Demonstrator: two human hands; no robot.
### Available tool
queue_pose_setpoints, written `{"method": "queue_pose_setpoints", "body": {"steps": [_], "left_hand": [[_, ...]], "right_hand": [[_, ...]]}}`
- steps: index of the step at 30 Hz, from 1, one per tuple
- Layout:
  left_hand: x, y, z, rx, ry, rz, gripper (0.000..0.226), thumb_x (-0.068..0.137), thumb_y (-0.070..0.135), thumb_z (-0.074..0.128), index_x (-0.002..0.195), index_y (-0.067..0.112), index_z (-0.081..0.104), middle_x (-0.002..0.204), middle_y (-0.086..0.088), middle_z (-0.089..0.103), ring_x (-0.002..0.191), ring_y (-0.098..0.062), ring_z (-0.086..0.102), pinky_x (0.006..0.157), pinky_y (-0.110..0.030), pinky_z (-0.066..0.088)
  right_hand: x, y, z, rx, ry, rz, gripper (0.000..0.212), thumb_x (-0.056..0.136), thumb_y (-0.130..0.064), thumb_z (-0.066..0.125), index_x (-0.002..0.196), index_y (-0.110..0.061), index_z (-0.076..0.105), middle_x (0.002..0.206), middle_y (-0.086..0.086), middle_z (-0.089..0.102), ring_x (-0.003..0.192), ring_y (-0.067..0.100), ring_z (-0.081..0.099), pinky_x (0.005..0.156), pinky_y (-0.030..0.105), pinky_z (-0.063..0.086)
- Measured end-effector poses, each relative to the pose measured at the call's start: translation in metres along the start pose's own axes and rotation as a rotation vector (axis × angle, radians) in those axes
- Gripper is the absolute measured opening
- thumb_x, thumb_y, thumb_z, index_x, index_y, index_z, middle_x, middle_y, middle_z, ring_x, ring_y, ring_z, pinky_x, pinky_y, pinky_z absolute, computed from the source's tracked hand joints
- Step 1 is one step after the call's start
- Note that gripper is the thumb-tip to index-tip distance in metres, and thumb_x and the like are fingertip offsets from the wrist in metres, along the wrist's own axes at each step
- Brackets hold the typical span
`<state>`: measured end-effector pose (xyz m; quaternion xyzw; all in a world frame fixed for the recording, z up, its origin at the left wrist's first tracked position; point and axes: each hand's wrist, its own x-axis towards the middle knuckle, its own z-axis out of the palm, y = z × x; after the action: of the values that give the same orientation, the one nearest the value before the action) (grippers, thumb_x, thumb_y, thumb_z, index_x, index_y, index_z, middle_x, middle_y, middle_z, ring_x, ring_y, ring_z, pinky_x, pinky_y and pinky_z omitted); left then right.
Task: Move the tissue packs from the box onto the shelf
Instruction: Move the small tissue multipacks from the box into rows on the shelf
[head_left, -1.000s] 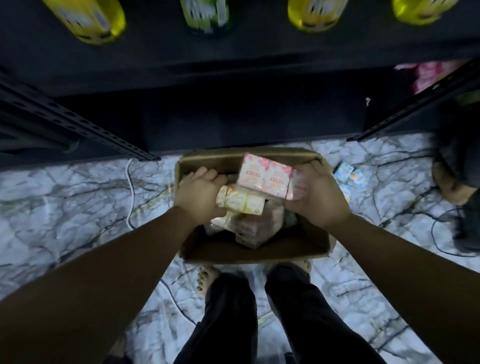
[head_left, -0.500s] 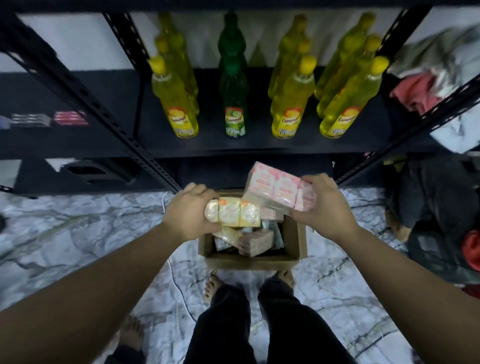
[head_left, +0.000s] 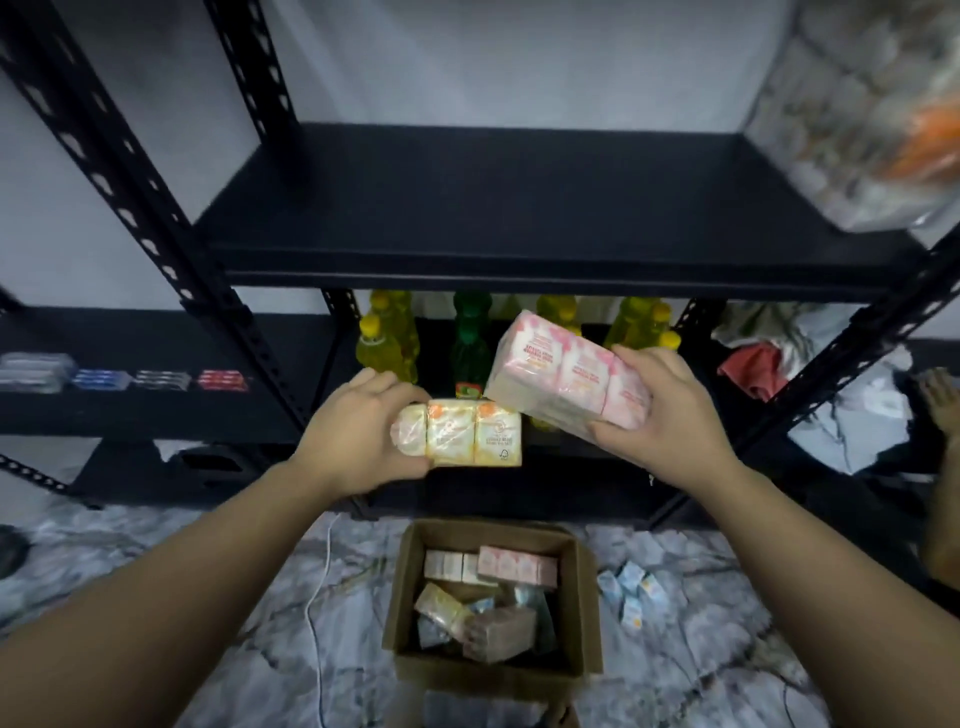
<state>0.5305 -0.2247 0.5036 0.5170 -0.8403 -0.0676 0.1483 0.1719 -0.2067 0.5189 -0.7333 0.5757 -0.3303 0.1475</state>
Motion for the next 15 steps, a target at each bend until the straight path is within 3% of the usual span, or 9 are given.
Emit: {"method": "queue_pose_setpoints", "body": {"steps": [3,7,15], "left_hand": [[0.023,0.014,-0.033,-0.002,0.065,-0.005,0.072,0.060,0.067,0.071,0.120,0.028,0.065,0.096,0.014,0.056,0.095,-0.010,0.046,0.079,-0.029,0.043],[0.051,0.032,-0.068,-0.006,0.151,-0.025,0.071,0.057,0.066,0.071,0.119,0.033,0.063,0.095,0.020,0.052,0.095,-0.007,0.045,0.077,-0.029,0.044],[0.101,0.045,-0.114,0.059,0.238,-0.009,0.070,0.059,0.064,0.072,0.122,0.036,0.062,0.099,0.020,0.053,0.098,-0.007,0.046,0.080,-0.030,0.047]], "right_hand": [[0.030,-0.012,-0.035,0.000,0.060,-0.054,0.086,0.061,-0.055,0.075,0.139,-0.026,0.054,0.116,-0.010,0.052,0.115,0.013,0.051,0.095,0.034,0.044],[0.064,-0.013,-0.072,0.009,0.140,-0.149,0.079,0.063,-0.028,0.091,0.135,-0.027,0.058,0.114,-0.012,0.054,0.110,0.015,0.055,0.095,0.041,0.050],[0.126,-0.010,-0.118,0.025,0.173,-0.258,0.079,0.068,-0.032,0.090,0.140,-0.027,0.060,0.113,-0.009,0.055,0.108,0.014,0.057,0.097,0.039,0.050]]}}
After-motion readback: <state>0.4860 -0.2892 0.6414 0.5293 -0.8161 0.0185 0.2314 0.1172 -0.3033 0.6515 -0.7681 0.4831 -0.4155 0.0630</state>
